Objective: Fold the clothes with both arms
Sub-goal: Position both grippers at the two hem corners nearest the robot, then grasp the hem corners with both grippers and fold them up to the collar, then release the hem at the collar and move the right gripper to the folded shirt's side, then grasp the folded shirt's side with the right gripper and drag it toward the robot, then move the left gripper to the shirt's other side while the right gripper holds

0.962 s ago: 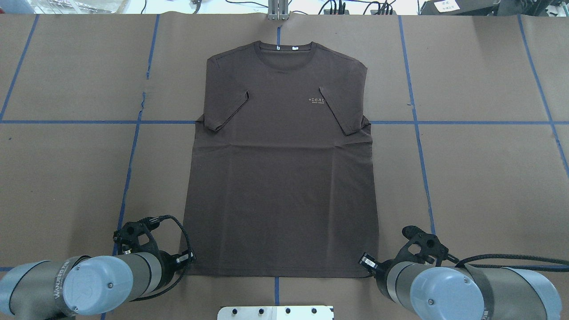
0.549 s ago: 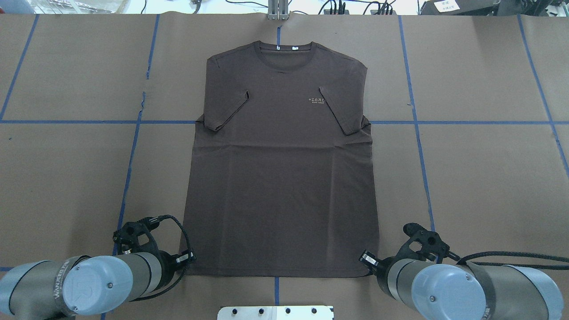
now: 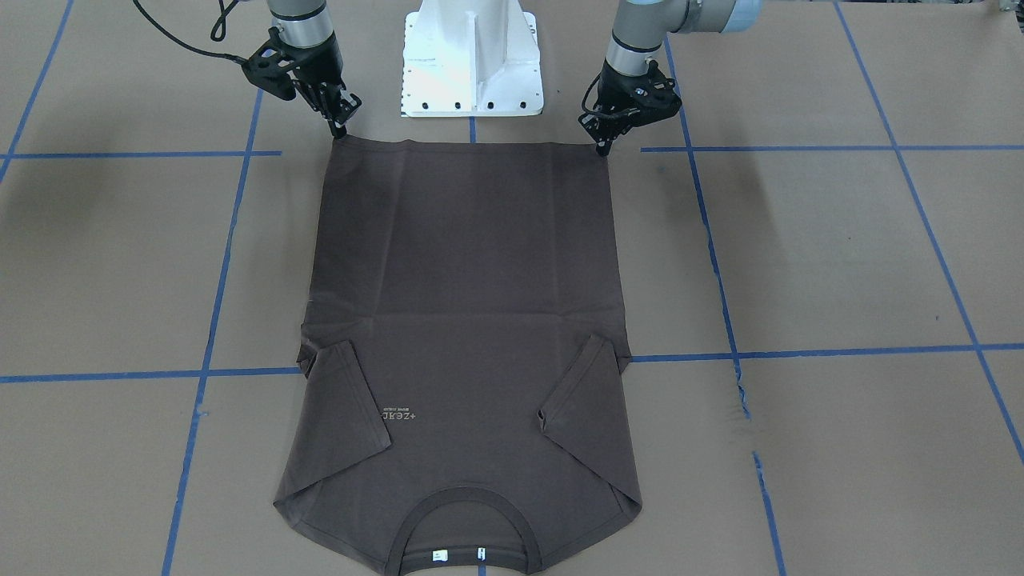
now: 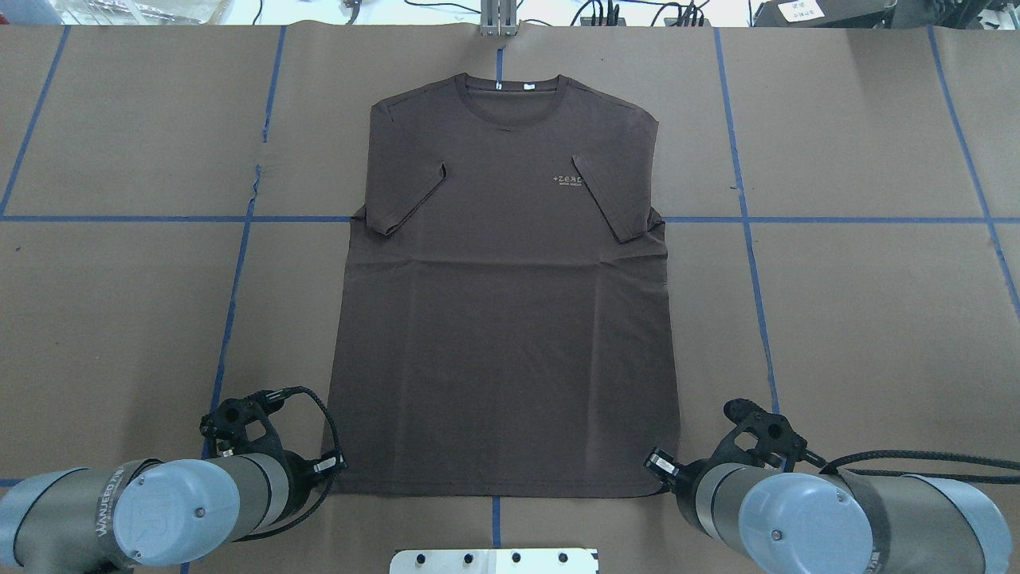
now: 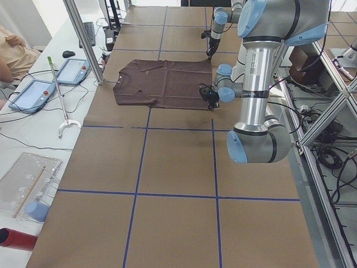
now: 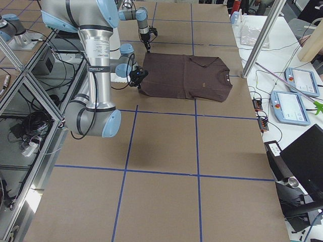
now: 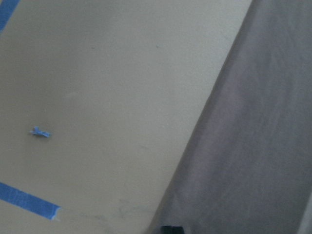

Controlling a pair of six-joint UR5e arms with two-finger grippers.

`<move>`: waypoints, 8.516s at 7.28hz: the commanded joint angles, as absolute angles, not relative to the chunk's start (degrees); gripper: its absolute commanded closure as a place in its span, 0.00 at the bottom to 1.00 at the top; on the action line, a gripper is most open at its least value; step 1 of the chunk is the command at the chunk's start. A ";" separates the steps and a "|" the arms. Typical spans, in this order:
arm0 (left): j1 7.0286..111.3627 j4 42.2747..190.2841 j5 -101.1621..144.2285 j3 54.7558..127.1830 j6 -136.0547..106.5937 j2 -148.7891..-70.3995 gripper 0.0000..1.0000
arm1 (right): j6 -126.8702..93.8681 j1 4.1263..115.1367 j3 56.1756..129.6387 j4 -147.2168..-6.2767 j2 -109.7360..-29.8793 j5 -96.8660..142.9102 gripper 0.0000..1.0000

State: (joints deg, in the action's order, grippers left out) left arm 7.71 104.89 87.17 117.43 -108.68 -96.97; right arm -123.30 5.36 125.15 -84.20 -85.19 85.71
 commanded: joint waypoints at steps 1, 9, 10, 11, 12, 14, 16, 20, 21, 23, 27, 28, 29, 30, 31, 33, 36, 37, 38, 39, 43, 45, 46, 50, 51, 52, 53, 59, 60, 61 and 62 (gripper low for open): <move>7.30 104.06 87.19 117.16 -108.46 -96.94 0.38 | -123.31 5.36 125.16 -84.20 -85.25 85.69 1.00; 6.59 104.06 87.36 117.68 -108.81 -97.47 1.00 | -123.31 5.54 125.24 -84.20 -85.87 85.69 1.00; 6.68 103.98 87.45 119.77 -108.81 -97.38 1.00 | -123.31 5.62 125.24 -84.20 -85.87 85.69 1.00; 6.85 103.97 87.71 121.53 -108.81 -96.86 1.00 | -123.31 5.62 125.68 -84.20 -85.96 85.69 1.00; 6.68 103.89 87.89 124.77 -108.90 -95.29 1.00 | -123.31 5.36 128.47 -85.33 -86.74 86.74 1.00; 1.60 103.63 87.89 132.68 -112.56 -90.89 1.00 | -123.40 0.90 137.85 -93.22 -89.63 89.56 1.00; 2.36 99.32 92.16 137.01 -112.24 -91.58 1.00 | -123.05 6.72 140.71 -94.13 -89.30 89.74 1.00; 24.98 98.88 92.81 122.33 -93.40 -106.99 1.00 | -109.46 23.07 129.45 -94.13 -77.24 90.43 1.00; 30.70 99.66 92.81 114.69 -87.68 -110.53 1.00 | -106.73 28.94 122.41 -94.22 -70.73 93.48 1.00; 40.04 106.38 92.55 98.33 -80.71 -118.18 1.00 | -94.72 40.56 107.66 -93.43 -62.53 99.04 1.00; 43.42 113.02 92.20 82.47 -80.33 -126.55 1.00 | -91.67 45.18 80.56 -80.34 -50.21 99.14 1.00; 43.50 117.81 90.20 78.70 -80.25 -126.74 1.00 | -91.32 45.44 75.81 -77.46 -48.62 99.05 1.00; 43.51 120.38 89.83 74.92 -80.24 -128.30 1.00 | -90.88 45.87 72.46 -73.17 -48.34 99.05 1.00; 44.03 120.76 89.82 72.62 -79.20 -129.71 0.90 | -90.70 45.97 69.46 -71.39 -46.69 98.79 1.00; 44.21 120.76 89.82 71.38 -77.88 -129.81 0.71 | -90.79 46.05 68.39 -71.28 -45.97 98.53 0.83; 44.73 120.76 89.91 71.72 -77.96 -130.08 0.62 | -91.14 47.20 70.65 -71.28 -45.88 99.31 0.57; 45.26 120.67 90.53 78.29 -78.57 -127.37 0.58 | -99.36 39.95 96.51 -73.39 -64.52 104.16 0.34; 45.18 120.67 90.53 80.22 -78.49 -125.53 0.58 | -105.49 34.86 100.07 -73.21 -67.64 101.11 0.32; 45.18 120.76 90.53 80.50 -78.49 -125.16 0.58 | -113.30 30.54 100.11 -73.21 -67.85 96.20 0.33; 45.18 120.76 90.44 80.42 -78.49 -124.90 0.58 | -115.21 29.11 100.46 -73.47 -68.20 94.15 0.32; 45.18 120.41 90.09 80.77 -78.49 -124.89 0.58 | -114.87 28.56 100.02 -73.65 -69.70 93.96 0.35; 45.26 120.32 90.09 82.87 -78.40 -123.15 0.58 | -114.70 29.26 99.84 -73.65 -69.61 93.69 0.41; 45.26 120.32 90.09 83.23 -78.40 -122.96 0.58 | -114.61 29.53 99.41 -73.65 -69.52 93.69 0.45; 45.26 120.15 90.09 84.11 -78.31 -122.61 0.58 | -114.70 29.53 99.05 -73.65 -68.73 94.13 1.00; 45.26 120.15 90.09 84.29 -78.22 -122.61 0.58 | -114.70 29.62 100.01 -73.65 -68.73 94.39 1.00; 45.26 120.06 90.17 84.72 -78.31 -122.61 0.59 | -114.61 29.79 102.89 -73.74 -69.08 97.18 1.00; 45.18 120.15 90.26 84.81 -78.48 -122.87 0.58 | -114.96 29.88 107.79 -76.44 -70.13 99.56 1.00; 45.26 120.75 90.52 88.50 -78.23 -121.21 0.59 | -114.08 1.86 131.83 -99.50 -82.70 103.28 0.01; 45.09 120.50 93.57 90.16 -78.40 -120.77 0.59 | -114.08 1.67 131.92 -99.49 -82.44 103.27 0.00; 44.65 119.89 102.65 93.05 -78.83 -119.98 0.55 | -114.95 2.37 132.27 -99.49 -79.92 101.27 0.00; 42.91 120.32 109.27 94.47 -82.41 -117.80 0.54 | -114.96 3.85 131.93 -99.49 -76.41 97.25 0.00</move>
State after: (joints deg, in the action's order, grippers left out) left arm 44.44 120.19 100.71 92.18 -79.48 -119.85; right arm -114.68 2.70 132.00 -99.50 -79.95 101.05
